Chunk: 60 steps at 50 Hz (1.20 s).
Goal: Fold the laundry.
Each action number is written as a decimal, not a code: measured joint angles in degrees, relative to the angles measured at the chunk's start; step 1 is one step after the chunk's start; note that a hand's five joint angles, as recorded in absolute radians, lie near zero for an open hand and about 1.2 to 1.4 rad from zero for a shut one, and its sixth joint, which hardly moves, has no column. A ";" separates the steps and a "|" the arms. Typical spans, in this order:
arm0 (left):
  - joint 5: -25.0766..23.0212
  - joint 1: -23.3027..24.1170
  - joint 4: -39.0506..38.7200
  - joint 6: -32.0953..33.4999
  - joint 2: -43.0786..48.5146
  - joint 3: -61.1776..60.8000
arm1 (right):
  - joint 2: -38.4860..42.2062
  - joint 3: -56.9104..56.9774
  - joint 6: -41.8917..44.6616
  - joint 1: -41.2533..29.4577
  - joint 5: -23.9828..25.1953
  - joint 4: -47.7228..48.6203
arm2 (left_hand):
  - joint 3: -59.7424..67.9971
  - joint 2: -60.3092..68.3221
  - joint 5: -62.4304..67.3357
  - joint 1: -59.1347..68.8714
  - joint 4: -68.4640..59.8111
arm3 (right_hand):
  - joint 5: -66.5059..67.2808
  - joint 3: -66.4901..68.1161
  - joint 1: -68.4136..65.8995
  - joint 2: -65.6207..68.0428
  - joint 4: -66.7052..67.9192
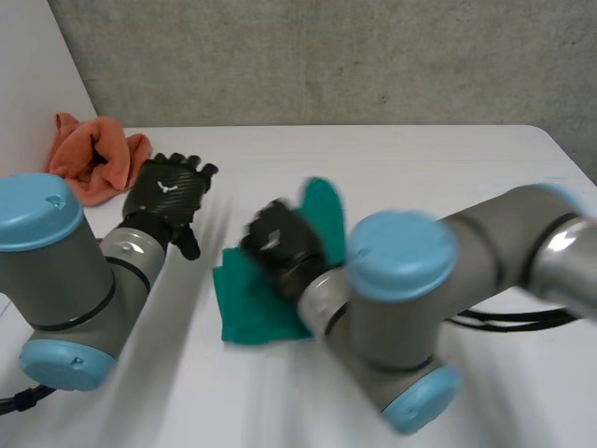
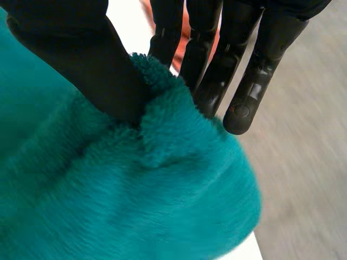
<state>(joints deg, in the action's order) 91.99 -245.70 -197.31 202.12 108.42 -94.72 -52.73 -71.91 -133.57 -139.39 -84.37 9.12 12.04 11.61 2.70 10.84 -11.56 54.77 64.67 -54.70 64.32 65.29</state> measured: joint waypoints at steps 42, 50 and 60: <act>-0.30 8.38 11.13 -8.80 12.72 10.01 | 10.30 15.63 -40.85 11.99 4.74 -22.93 | -0.43 -0.34 -0.13 -0.19 0.36 | -51.02 -52.79 44.29 -52.70 -52.29; 0.90 7.75 12.87 -8.25 14.45 10.16 | 10.69 15.29 -40.57 12.13 3.80 -22.70 | -0.43 -0.34 -0.13 -0.19 0.36 | -51.02 -52.79 44.29 -52.70 -52.29; 2.62 7.10 14.76 -7.97 15.32 9.98 | 10.88 14.71 -39.84 11.95 2.37 -22.45 | -0.43 -0.34 -0.13 -0.19 0.37 | -51.22 -52.79 44.29 -52.70 -52.29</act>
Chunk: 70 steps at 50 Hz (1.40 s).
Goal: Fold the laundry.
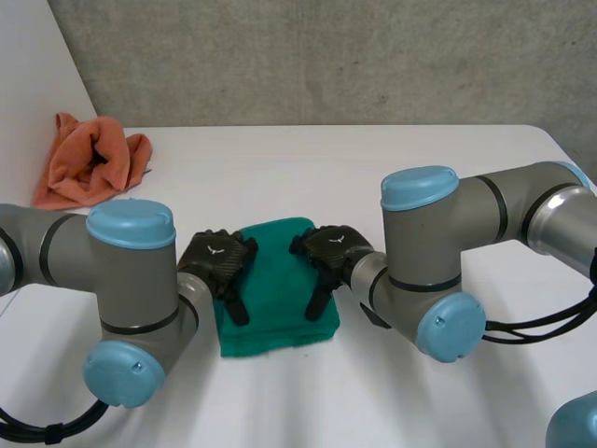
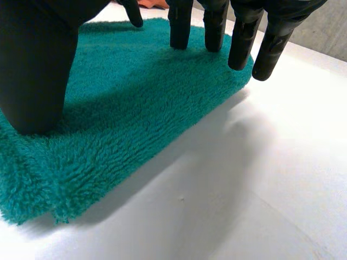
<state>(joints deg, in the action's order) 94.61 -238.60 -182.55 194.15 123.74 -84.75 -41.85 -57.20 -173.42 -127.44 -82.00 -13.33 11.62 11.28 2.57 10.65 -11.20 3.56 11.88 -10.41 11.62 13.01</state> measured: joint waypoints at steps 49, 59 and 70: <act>-13.59 -5.16 2.67 -7.99 -32.86 -8.20 | -28.61 -31.14 -5.52 11.67 1.84 5.03 | 0.00 0.00 0.00 0.00 0.00 | 0.00 0.00 0.00 0.00 0.00; -13.54 -5.48 2.89 -7.85 -32.68 -8.45 | -22.14 -32.81 -10.82 9.94 6.76 11.56 | 0.00 0.00 0.00 0.00 0.00 | 0.01 0.22 -0.27 0.24 0.09; -13.48 -5.82 2.67 -7.92 -32.20 -9.14 | -13.56 -28.84 -11.02 4.19 6.52 17.28 | 0.00 0.00 0.00 0.00 0.00 | 2.23 3.53 -2.54 3.90 2.43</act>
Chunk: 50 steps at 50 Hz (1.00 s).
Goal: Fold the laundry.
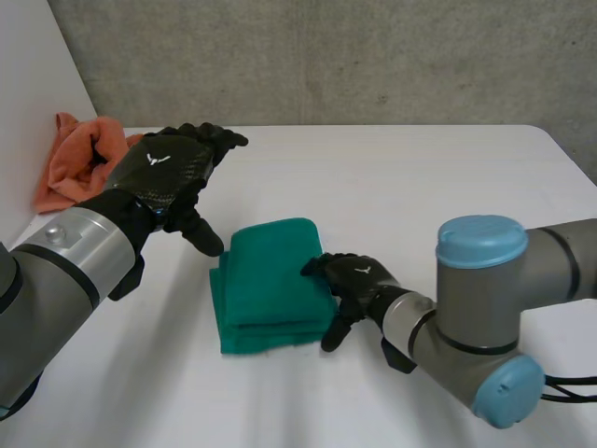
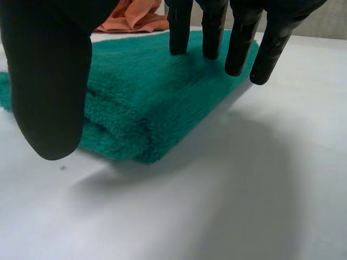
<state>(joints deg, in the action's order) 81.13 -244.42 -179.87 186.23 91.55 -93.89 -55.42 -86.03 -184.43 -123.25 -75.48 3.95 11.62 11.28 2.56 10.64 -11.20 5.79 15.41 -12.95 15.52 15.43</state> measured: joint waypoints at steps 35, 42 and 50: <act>-0.09 -2.42 -0.47 -0.07 0.74 -0.59 | 8.99 13.68 11.76 -3.38 -3.94 0.61 | 0.00 0.00 0.00 0.00 0.00 | 46.84 51.55 -39.05 49.19 52.48; -0.09 -2.70 -0.51 -0.06 0.89 -0.66 | 10.60 17.12 18.99 -3.48 -3.20 1.08 | 0.00 0.00 0.00 0.00 0.00 | 47.37 51.67 -39.05 49.19 52.49; -0.07 -2.90 -0.62 -0.07 1.91 -0.44 | 16.37 29.05 33.06 -2.64 -1.18 4.53 | 0.00 0.00 0.00 0.00 0.00 | 47.38 51.67 -39.05 51.06 52.62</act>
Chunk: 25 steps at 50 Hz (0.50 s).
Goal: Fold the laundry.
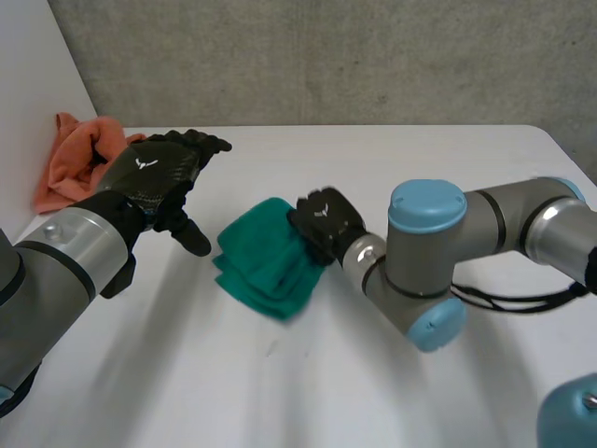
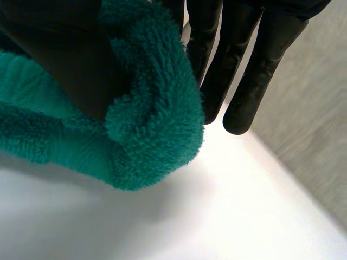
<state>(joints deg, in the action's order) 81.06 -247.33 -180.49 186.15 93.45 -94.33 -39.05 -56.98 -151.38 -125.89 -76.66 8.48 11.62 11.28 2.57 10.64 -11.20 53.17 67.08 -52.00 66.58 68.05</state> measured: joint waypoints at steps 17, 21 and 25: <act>0.64 0.91 0.05 0.25 2.87 1.86 | 23.44 39.06 4.53 20.84 0.66 1.30 | 0.00 0.00 -0.01 0.00 0.00 | 0.95 0.00 0.00 0.13 0.00; 0.68 1.04 0.05 0.27 3.09 2.03 | 26.03 42.80 5.23 26.66 -0.05 0.91 | 0.00 0.00 0.00 0.00 0.00 | 1.24 0.36 0.00 0.13 0.00; 0.68 1.27 0.05 0.24 3.38 2.28 | 26.64 43.06 5.58 31.37 -0.15 0.71 | 0.00 0.00 0.00 0.00 0.00 | 1.29 0.36 0.00 0.13 0.00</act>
<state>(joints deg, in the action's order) 81.75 -246.06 -180.44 186.39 96.83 -92.05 -12.40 -13.92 -145.80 -94.51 -76.81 9.19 11.62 11.28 2.57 10.64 -11.20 54.46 67.44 -52.00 66.72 68.05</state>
